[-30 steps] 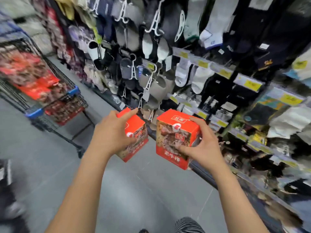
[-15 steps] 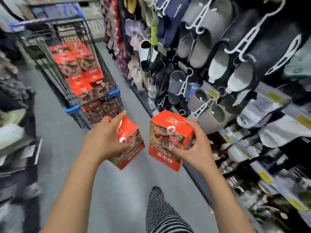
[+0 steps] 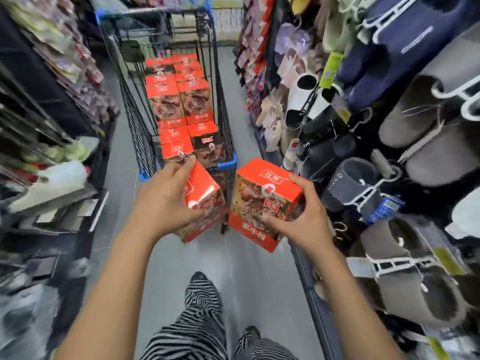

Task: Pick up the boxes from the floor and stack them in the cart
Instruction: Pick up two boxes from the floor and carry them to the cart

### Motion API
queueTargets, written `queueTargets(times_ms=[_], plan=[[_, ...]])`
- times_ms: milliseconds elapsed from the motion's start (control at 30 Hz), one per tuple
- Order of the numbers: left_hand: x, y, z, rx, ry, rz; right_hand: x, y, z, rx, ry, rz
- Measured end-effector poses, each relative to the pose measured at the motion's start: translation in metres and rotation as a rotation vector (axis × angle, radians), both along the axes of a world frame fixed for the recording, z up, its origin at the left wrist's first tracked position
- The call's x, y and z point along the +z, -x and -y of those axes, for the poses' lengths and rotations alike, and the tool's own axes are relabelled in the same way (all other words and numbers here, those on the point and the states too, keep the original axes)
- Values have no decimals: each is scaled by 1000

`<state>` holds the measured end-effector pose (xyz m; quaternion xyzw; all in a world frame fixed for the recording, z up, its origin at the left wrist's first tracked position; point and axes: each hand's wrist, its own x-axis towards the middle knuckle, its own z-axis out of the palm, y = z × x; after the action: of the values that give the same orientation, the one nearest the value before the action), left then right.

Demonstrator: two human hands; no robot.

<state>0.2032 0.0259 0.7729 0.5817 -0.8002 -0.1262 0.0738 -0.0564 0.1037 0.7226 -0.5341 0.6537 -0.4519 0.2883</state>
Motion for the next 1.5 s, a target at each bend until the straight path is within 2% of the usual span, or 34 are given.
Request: queueTargets(times_ms=[400,733,1000,1333,1500], plan=[[-32,-50,205,-17,-64,64,-18,-50,201,14,-45,-27],[-38,-60,319,-47,-64,153,-30,-73,299,16,-89,-60],[-61,-53,375,-70,-62,183,-39,-56,374,166,-109,-91],[-92,-42,408,-86,-205,200,-66,-33,453,497,-234,-214],[-103,-37,406,-21,-138,142,-75,-24,473,617,-273,-334]])
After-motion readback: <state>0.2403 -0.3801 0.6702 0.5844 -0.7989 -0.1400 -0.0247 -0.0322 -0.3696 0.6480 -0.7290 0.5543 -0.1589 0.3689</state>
